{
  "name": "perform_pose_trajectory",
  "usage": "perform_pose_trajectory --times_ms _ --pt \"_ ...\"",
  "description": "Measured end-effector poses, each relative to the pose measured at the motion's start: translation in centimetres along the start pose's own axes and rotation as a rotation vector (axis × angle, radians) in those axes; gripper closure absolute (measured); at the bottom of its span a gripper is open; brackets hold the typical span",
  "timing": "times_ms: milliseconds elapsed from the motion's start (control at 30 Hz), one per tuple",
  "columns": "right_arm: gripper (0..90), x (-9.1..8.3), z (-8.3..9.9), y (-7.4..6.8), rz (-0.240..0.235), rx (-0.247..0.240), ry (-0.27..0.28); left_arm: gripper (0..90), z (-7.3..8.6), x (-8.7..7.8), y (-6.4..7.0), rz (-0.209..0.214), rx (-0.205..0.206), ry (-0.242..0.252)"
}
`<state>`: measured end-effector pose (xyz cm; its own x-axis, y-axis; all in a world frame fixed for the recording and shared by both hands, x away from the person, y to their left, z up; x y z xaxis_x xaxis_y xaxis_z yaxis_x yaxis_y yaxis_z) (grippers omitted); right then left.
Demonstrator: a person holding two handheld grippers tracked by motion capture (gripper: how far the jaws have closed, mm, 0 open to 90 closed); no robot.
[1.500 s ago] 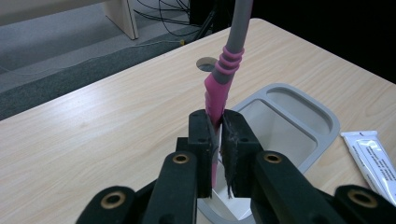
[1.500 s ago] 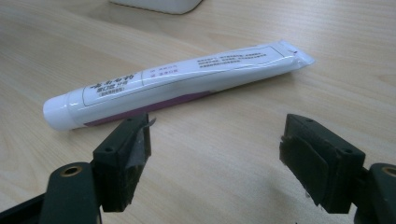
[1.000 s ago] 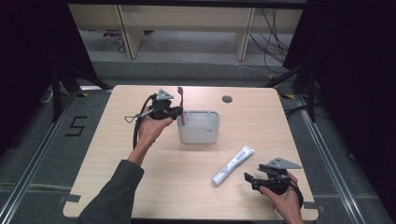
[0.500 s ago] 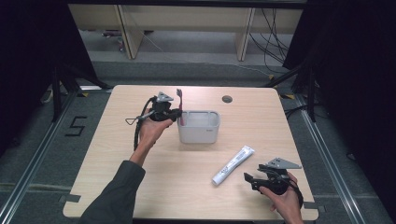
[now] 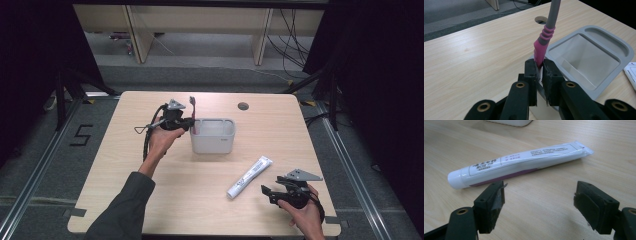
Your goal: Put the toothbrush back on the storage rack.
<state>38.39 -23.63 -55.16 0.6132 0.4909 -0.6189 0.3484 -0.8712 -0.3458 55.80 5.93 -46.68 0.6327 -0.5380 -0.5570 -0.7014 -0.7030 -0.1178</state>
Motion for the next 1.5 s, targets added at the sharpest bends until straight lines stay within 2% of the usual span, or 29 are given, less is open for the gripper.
perform_pose_trajectory --times_ms 100,133,300,400,433,467,500,533,633,667,767,800,933,967,1033,1067,1100,1200,1233,1267,1367,1400,1467,1500 --pt "25.2 -0.2 0.1 0.1 0.018 -0.005 -0.012 73.0 0.1 -0.1 -0.2 -0.011 0.002 -0.002" --pt "25.2 0.0 0.0 0.0 0.000 0.000 0.000 71.7 0.1 -0.1 -0.2 -0.016 0.009 -0.003" --pt "25.2 0.0 0.0 -0.1 -0.004 0.004 -0.004 59.0 0.2 -0.2 -0.5 -0.036 0.006 0.004" --pt "25.1 -0.1 0.1 0.0 0.016 0.009 -0.011 55.6 0.3 -0.4 -0.6 -0.041 -0.001 0.010" --pt "25.2 -0.1 0.0 0.2 0.022 -0.012 -0.006 55.6 0.4 -0.5 -0.7 -0.041 -0.003 0.010" --pt "25.2 -0.1 0.0 0.2 0.019 -0.011 -0.003 51.9 0.4 -0.6 -0.9 -0.055 -0.008 0.013" --pt "25.2 -0.1 0.0 0.2 0.018 -0.013 -0.006 51.5 0.5 -0.7 -0.9 -0.053 -0.010 0.012" --pt "25.2 0.0 0.1 -0.2 0.002 0.023 -0.007 50.9 0.5 -0.8 -1.0 -0.053 -0.014 0.015" --pt "25.2 0.0 0.1 -0.1 0.009 0.017 0.001 48.3 0.5 -1.1 -1.1 -0.059 -0.019 0.014" --pt "25.2 0.0 0.2 -0.2 0.000 0.030 -0.011 47.2 0.6 -1.2 -1.1 -0.055 -0.024 0.011" --pt "25.2 0.0 0.2 -0.2 0.001 0.028 -0.010 44.6 0.7 -1.2 -1.0 -0.047 -0.031 0.010" --pt "25.2 -0.1 0.1 0.1 0.010 0.001 -0.015 44.2 0.8 -1.4 -1.0 -0.049 -0.036 0.008" --pt "25.2 0.0 0.0 -0.1 -0.008 0.010 -0.008 42.0 0.8 -1.7 -1.0 -0.038 -0.046 0.013" --pt "25.2 -0.1 -0.1 0.2 0.017 -0.006 0.000 42.0 0.9 -1.8 -0.9 -0.034 -0.048 0.008" --pt "25.2 -0.1 0.1 -0.1 0.000 0.014 -0.014 40.7 0.9 -2.1 -0.9 -0.025 -0.059 0.009" --pt "25.2 -0.1 0.1 -0.1 0.003 0.014 -0.014 40.8 0.9 -2.2 -0.8 -0.017 -0.070 0.009" --pt "25.2 -0.2 -0.1 0.2 0.020 -0.009 -0.002 40.7 0.9 -2.3 -0.8 -0.008 -0.075 0.009" --pt "25.2 -0.2 -0.1 0.2 0.022 -0.009 -0.002 38.8 1.0 -2.6 -0.7 0.000 -0.077 0.002" --pt "25.2 -0.2 -0.1 0.2 0.021 -0.007 -0.001 38.0 0.9 -2.6 -0.6 -0.001 -0.090 0.012" --pt "25.2 -0.1 0.0 0.0 0.005 0.010 -0.010 37.1 1.0 -2.8 -0.6 0.010 -0.079 0.000" --pt "25.1 -0.2 -0.1 0.2 0.020 -0.010 -0.001 33.9 1.1 -3.2 -0.5 0.004 -0.080 0.004" --pt "25.2 -0.1 0.1 -0.1 0.003 0.014 -0.013 33.2 1.1 -3.3 -0.4 0.011 -0.085 0.011" --pt "25.2 -0.1 0.1 0.0 0.004 0.012 -0.012 31.0 1.3 -3.5 -0.3 0.006 -0.100 0.022" --pt "25.2 -0.2 -0.1 0.2 0.020 -0.004 -0.003 30.4 1.6 -3.7 -0.4 0.011 -0.093 0.015"
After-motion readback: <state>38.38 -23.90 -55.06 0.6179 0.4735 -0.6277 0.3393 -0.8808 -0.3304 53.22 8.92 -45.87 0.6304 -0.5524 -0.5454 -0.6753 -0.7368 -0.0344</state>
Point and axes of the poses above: each handheld gripper's, and its own axes: x roughly forward along the jaws, z roughly out of its underside, y roughly to its right, the point moved 9 cm from there along x, roughly forward along the jaws, and after that the axes turned 14 degrees about x, right-handed, at the moved point
